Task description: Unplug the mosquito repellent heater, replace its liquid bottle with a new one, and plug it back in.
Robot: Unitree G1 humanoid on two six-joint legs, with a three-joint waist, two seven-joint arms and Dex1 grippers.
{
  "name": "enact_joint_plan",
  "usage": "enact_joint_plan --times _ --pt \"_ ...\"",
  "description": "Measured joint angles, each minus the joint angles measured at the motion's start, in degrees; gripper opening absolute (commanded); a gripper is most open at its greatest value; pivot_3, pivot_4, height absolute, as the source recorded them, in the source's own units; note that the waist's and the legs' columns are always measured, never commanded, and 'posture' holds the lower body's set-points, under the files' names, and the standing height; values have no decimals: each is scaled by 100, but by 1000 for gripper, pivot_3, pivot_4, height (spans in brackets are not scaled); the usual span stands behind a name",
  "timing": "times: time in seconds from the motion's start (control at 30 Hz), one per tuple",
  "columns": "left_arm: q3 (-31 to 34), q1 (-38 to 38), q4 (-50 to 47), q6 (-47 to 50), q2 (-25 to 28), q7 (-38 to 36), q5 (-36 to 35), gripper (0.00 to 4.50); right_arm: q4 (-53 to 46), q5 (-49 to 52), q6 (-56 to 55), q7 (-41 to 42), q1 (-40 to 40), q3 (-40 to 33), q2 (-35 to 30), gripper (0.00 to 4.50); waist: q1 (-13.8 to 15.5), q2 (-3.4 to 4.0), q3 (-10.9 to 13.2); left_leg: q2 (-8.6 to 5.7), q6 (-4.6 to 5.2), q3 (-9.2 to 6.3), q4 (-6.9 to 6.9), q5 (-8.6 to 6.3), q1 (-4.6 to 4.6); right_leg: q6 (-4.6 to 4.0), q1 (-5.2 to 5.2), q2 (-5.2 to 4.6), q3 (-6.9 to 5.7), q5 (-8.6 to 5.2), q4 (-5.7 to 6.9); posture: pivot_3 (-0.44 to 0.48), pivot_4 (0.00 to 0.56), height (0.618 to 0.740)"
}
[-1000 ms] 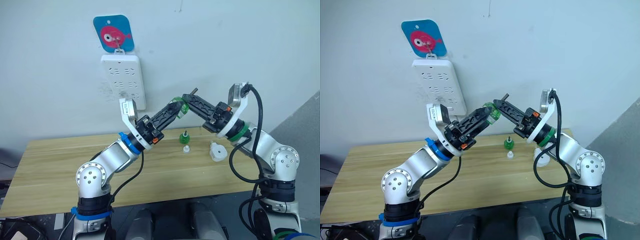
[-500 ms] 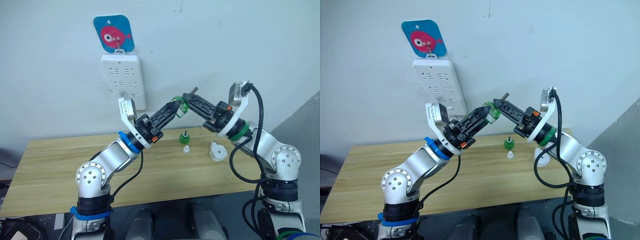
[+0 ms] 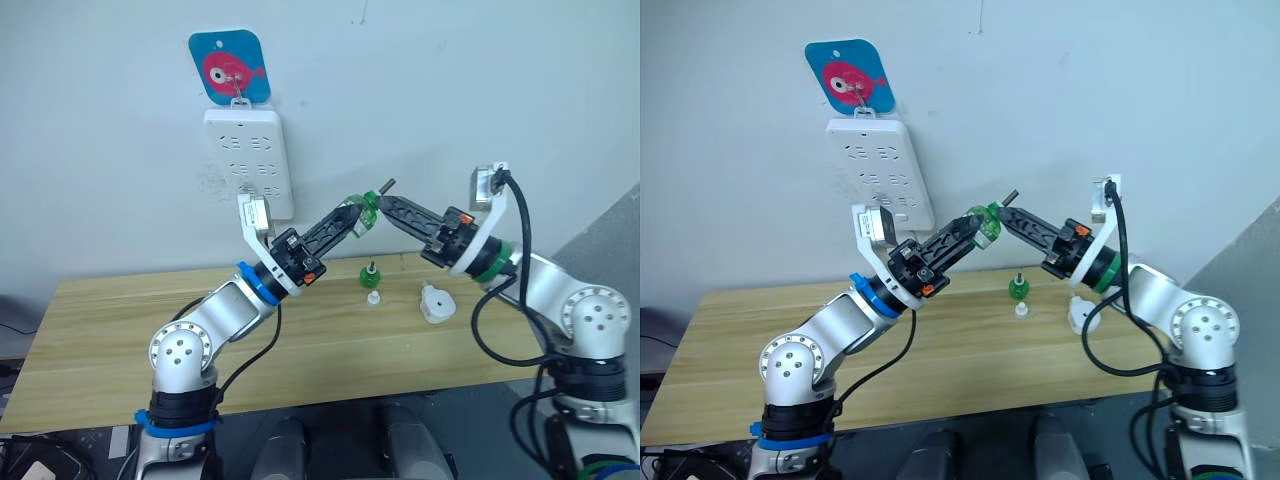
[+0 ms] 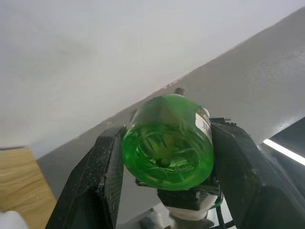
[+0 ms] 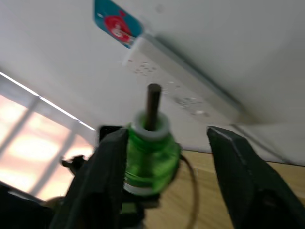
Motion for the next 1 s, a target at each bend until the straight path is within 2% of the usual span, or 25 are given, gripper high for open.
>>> enact_joint_plan --times 0.07,0.23,0.33,0.4,0.47,0.57,0.67,1.0 --pt "-108 7 -178 -36 531 -502 685 2372 228 -760 159 225 218 -34 -799 4389 8 1 1 -1 2 3 -2 -1 0 0 1 1 1 -1 -3 -60 209 740" --pt "-916 367 -488 -719 1577 -2172 2874 2372 461 -2880 93 1112 605 461 -2040 4500 -16 11 7 3 6 18 -14 -4 17 -6 3 4 12 -8 -4 -62 233 740" --pt "-1604 813 -305 -2193 2026 -3513 4639 2372 272 -4227 -170 1619 752 1176 -2445 4500 -39 21 20 10 10 22 -20 -6 20 -15 1 7 11 -14 -5 -64 245 740" --pt "-1787 1061 71 -3468 2028 -4181 5626 2372 168 -4680 -52 1774 761 1556 -2362 4500 -29 22 25 11 10 23 -19 -6 21 -17 2 5 11 -15 -7 -68 254 740" --pt "-1804 1185 372 -4362 1956 -4560 6138 2372 78 -4931 142 1844 683 1838 -2214 4500 -9 22 38 11 10 21 -14 -6 14 -17 2 3 11 -14 -10 -73 264 740" --pt "-1774 1509 843 -5577 1938 -5087 6634 2372 92 -5348 559 1748 475 2119 -1777 4500 -11 19 51 11 11 21 -13 -7 14 -16 3 1 11 -14 -13 -80 272 740" --pt "-1760 1767 1193 -6146 1941 -5377 6868 2372 342 -5697 850 1613 277 2243 -1343 4500 -19 15 97 11 13 19 -12 -7 14 -16 2 2 9 -14 -10 -81 275 740" --pt "-1721 1936 1377 -6551 1800 -5494 7130 2372 1331 -6819 1062 1761 -141 2388 -768 4500 -27 26 170 13 13 10 -7 -8 8 -13 0 3 1 -13 -5 -59 279 740"
